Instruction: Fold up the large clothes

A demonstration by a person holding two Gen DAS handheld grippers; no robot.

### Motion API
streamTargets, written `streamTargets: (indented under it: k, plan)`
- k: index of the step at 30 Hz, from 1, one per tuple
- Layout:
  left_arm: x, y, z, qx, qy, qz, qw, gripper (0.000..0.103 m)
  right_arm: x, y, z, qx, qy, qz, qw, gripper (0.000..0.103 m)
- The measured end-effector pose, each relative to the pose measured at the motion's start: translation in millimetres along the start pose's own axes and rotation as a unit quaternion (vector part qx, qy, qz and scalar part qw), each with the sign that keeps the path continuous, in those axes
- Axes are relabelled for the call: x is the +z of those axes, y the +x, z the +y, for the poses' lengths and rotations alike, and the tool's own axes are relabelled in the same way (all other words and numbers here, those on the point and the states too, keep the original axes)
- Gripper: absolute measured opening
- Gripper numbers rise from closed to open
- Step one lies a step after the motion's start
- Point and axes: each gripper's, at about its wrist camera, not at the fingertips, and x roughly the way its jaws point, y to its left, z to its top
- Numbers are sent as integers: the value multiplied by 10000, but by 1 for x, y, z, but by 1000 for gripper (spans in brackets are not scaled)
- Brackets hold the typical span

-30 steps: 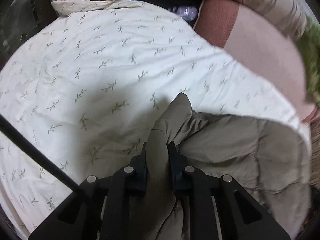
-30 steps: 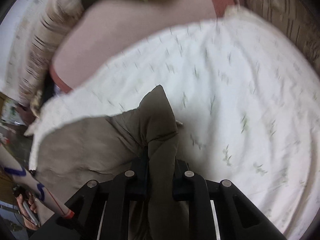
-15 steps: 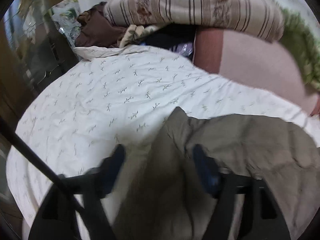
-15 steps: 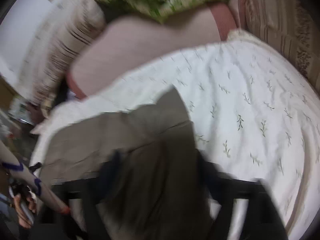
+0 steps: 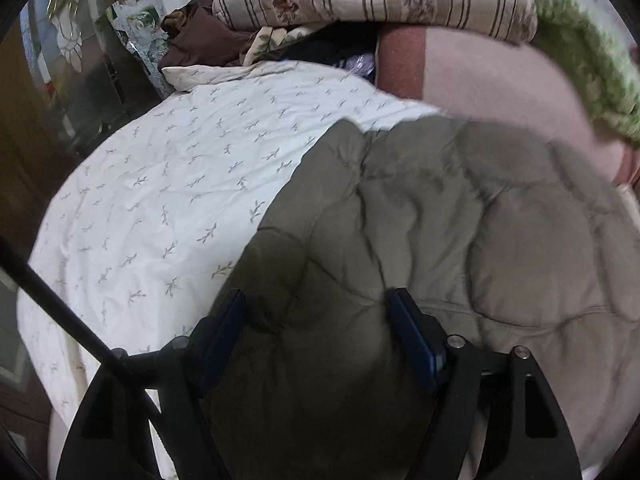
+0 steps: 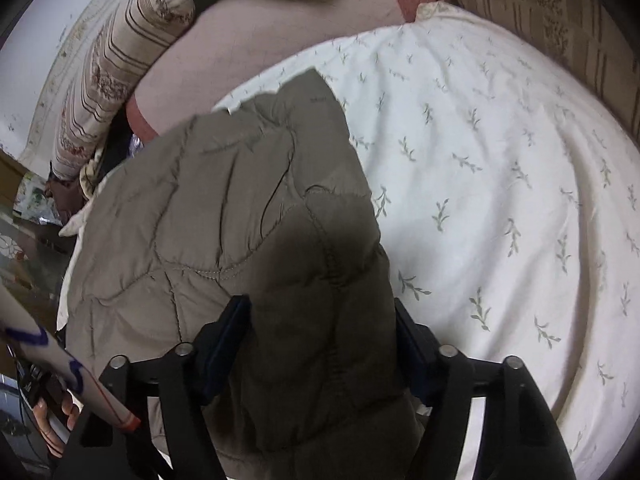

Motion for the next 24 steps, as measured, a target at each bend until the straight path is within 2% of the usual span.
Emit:
streamTargets:
  k: [3, 7, 9, 12, 14, 16, 21, 24]
  plan:
    - [0, -3, 0, 58, 2, -92, 9999, 75, 0, 4, -4, -3, 170, -18, 9999, 72]
    - [-5, -27, 12, -71, -93, -137, 9998, 75, -12, -25, -4, -9, 201, -368, 9991, 72]
    - [-11, -42, 18, -152, -174, -232, 9995, 75, -27, -37, -1, -65, 118, -514, 9986, 77]
    - [-24, -54, 28, -109, -301, -232, 9992, 75, -41, -44, -2, -17, 131, -471, 9988, 80]
    - [-28, -46, 29, -59, -331, 6, 9994, 75, -38, -41, 2, -122, 43, -463, 9988, 80]
    - [-29, -31, 29, 37, -330, 218, 9992, 75, -36, -32, 1, -188, 76, -277, 9994, 78]
    - [-31, -25, 25, 323, -301, 136, 9989, 77, -35, -18, 4, -494, -133, -131, 9986, 76]
    - [-30, -22, 27, 326, -355, 196, 9986, 77, -34, -17, -5, -339, 60, -86, 9994, 76]
